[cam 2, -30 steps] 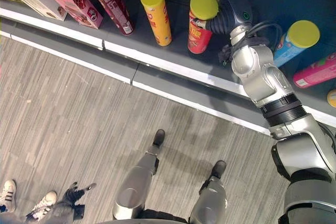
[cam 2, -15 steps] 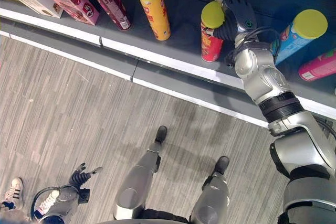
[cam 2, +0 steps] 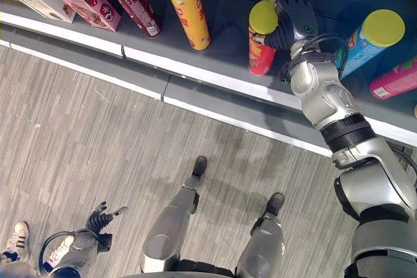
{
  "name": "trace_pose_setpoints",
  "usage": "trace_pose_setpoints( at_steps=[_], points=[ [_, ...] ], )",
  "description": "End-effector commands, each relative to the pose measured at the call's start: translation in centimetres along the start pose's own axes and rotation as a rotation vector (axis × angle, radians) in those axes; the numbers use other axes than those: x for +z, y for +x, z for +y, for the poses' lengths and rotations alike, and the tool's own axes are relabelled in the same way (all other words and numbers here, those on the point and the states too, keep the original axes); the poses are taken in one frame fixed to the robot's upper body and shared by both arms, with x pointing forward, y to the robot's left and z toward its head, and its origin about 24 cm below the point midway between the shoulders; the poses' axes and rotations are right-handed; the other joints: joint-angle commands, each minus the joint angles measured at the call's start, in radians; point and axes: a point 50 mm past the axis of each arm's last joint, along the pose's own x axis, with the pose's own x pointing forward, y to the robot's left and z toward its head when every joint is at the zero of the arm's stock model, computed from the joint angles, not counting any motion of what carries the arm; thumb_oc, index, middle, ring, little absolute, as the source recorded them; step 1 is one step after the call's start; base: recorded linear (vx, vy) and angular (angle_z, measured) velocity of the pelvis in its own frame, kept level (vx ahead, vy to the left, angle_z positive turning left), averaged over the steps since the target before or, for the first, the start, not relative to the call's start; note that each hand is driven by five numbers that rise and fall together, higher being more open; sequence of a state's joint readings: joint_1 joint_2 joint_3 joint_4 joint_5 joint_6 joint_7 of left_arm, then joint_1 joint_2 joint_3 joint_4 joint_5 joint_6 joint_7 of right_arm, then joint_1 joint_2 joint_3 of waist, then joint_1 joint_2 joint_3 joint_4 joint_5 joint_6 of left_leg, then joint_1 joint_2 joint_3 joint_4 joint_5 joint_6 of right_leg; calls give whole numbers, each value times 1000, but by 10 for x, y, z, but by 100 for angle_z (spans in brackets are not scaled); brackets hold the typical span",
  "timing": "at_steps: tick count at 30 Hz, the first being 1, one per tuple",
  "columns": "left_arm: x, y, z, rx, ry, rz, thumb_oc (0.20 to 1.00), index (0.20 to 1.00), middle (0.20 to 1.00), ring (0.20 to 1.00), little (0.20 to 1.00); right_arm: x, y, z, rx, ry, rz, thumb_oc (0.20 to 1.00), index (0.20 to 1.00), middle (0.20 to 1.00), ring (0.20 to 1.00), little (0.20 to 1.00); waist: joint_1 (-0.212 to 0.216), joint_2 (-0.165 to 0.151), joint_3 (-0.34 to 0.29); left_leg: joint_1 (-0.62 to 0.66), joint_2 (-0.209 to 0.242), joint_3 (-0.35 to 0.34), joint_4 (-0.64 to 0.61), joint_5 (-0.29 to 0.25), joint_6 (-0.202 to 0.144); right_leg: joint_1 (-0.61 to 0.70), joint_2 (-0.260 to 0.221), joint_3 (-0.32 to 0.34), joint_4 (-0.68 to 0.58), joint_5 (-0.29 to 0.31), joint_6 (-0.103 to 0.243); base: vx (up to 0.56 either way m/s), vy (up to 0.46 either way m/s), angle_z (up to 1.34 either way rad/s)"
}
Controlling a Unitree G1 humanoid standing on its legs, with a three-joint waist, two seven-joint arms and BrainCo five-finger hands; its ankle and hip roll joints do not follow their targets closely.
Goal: Put the goods on the table back onto the shelves and tidy them up.
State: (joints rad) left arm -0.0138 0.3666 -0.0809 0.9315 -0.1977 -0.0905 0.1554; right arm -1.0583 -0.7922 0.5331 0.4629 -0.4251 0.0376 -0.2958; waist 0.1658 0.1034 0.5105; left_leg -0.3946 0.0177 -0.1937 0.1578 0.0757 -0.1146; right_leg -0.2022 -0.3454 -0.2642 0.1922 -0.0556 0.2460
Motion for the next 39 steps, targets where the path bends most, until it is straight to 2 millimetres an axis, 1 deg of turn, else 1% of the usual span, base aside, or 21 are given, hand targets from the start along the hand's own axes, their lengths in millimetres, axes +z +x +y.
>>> trace_pose_setpoints(
  at_steps=[1, 3, 5, 7, 11, 16, 17, 18, 26, 27, 30, 31, 34, 36, 38, 39],
  points=[
    [9, 3, 15, 45, 28, -30, 1000, 1000, 1000, 1000, 1000, 8, 15, -20, -111, -23, -16, 200, 200, 200, 200, 200, -5, -29, -25, -32, 27, -4, 61, -137, -3, -105, 4, 87, -20, 46, -54, 0, 0, 0],
    [13, 4, 14, 45, 37, -40, 1000, 1000, 1000, 1000, 1000, 9, 18, -22, -138, -5, 0, 200, 200, 200, 200, 200, -7, -29, -25, -34, 26, -5, 61, -135, -3, -108, 3, 91, -16, 45, -54, 0, 0, 0],
    [14, 5, 14, 48, 37, -45, 1000, 1000, 1000, 1000, 1000, 5, 21, -23, -145, -9, 27, 200, 200, 200, 200, 200, -6, -28, -26, -34, 27, -3, 58, -134, -3, -109, 3, 92, -18, 47, -54, 0, 0, 0],
    [15, 5, 12, 47, 32, -49, 1000, 1000, 1000, 1000, 1000, 2, 21, -20, -134, -14, 44, 200, 200, 200, 200, 200, -6, -27, -26, -33, 25, -2, 58, -133, -4, -107, 3, 93, -18, 48, -53, 0, 0, 0],
    [15, 5, 12, 48, 37, -46, 1000, 1000, 1000, 1000, 1000, 4, 21, -15, -114, -17, 44, 200, 200, 200, 200, 200, -9, -28, -25, -33, 27, -2, 57, -133, -5, -110, 5, 94, -15, 45, -53, 0, 0, 0],
    [15, 5, 12, 49, 39, -45, 1000, 1000, 1000, 1000, 1000, 4, 21, -14, -114, -17, 45, 200, 200, 200, 200, 200, -9, -28, -25, -33, 27, -2, 57, -133, -5, -112, 5, 94, -13, 45, -53, 0, 0, 0],
    [15, 5, 11, 48, 38, -48, 1000, 1000, 1000, 1000, 1000, 3, 21, -11, -110, -19, 55, 900, 900, 900, 900, 900, -9, -29, -25, -33, 27, -1, 58, -133, -5, -112, 4, 95, -15, 46, -53, 0, 0, 0],
    [18, 6, 10, 47, 34, -55, 1000, 1000, 1000, 1000, 1000, 4, 21, -8, -100, -19, 55, 1000, 1000, 1000, 1000, 1000, -13, -28, -24, -32, 26, 1, 59, -134, -5, -110, 3, 94, -15, 46, -53, 0, 0, 0],
    [17, 6, 11, 48, 37, -46, 1000, 1000, 1000, 1000, 1000, 13, 18, -3, -101, 73, 38, 1000, 1000, 1000, 1000, 1000, -20, -33, -33, -20, 29, 5, 61, -140, -3, -101, 3, 98, -17, 47, -50, 0, 0, 0],
    [19, 7, 11, 48, 37, -48, 1000, 1000, 1000, 1000, 1000, 18, 18, -5, -116, 104, 21, 1000, 1000, 1000, 1000, 1000, -21, -34, -36, -17, 31, 5, 63, -143, -4, -97, 3, 96, -17, 46, -50, 0, 0, 0],
    [20, 7, 12, 51, 30, -48, 1000, 1000, 1000, 1000, 1000, 21, 17, -10, -144, 136, 8, 1000, 1000, 1000, 1000, 1000, -22, -36, -40, -11, 32, 7, 63, -144, -4, -89, 4, 94, -19, 45, -50, 0, 0, 0],
    [20, 7, 11, 52, 35, -45, 1000, 1000, 1000, 1000, 1000, 26, 16, -18, -195, 159, -19, 1000, 1000, 1000, 1000, 1000, -25, -40, -48, 0, 36, 8, 58, -144, -5, -77, 8, 92, -26, 43, -50, 0, 0, 0],
    [19, 8, 11, 58, 43, -35, 1000, 1000, 1000, 1000, 1000, 30, 11, -30, -279, 153, -54, 1000, 1000, 1000, 1000, 1000, -30, -53, -67, 24, 48, 10, 37, -143, -6, -51, 18, 83, -51, 47, -49, 47, -14, 0],
    [20, 9, 15, 72, 43, -32, 1000, 1000, 1000, 1000, 1000, 32, 5, -32, -289, 132, -79, 1000, 1000, 1000, 1000, 1000, -39, -69, -88, 48, 65, 13, 6, -135, -9, -31, 29, 78, -81, 56, -48, 65, -22, -3],
    [19, 9, 17, 84, 41, -23, 1000, 1000, 1000, 1000, 1000, 30, -3, -31, -285, 121, -85, 1000, 1000, 1000, 1000, 1000, -53, -86, -114, 71, 82, 21, -24, -127, -12, -11, 40, 72, -113, 68, -45, 72, -26, -6],
    [19, 9, 17, 85, 43, -22, 1000, 1000, 1000, 1000, 1000, 29, -4, -30, -284, 122, -83, 1000, 1000, 1000, 1000, 1000, -52, -86, -115, 74, 83, 22, -28, -126, -12, -8, 40, 71, -117, 69, -45, 102, -15, -8]
  ],
)
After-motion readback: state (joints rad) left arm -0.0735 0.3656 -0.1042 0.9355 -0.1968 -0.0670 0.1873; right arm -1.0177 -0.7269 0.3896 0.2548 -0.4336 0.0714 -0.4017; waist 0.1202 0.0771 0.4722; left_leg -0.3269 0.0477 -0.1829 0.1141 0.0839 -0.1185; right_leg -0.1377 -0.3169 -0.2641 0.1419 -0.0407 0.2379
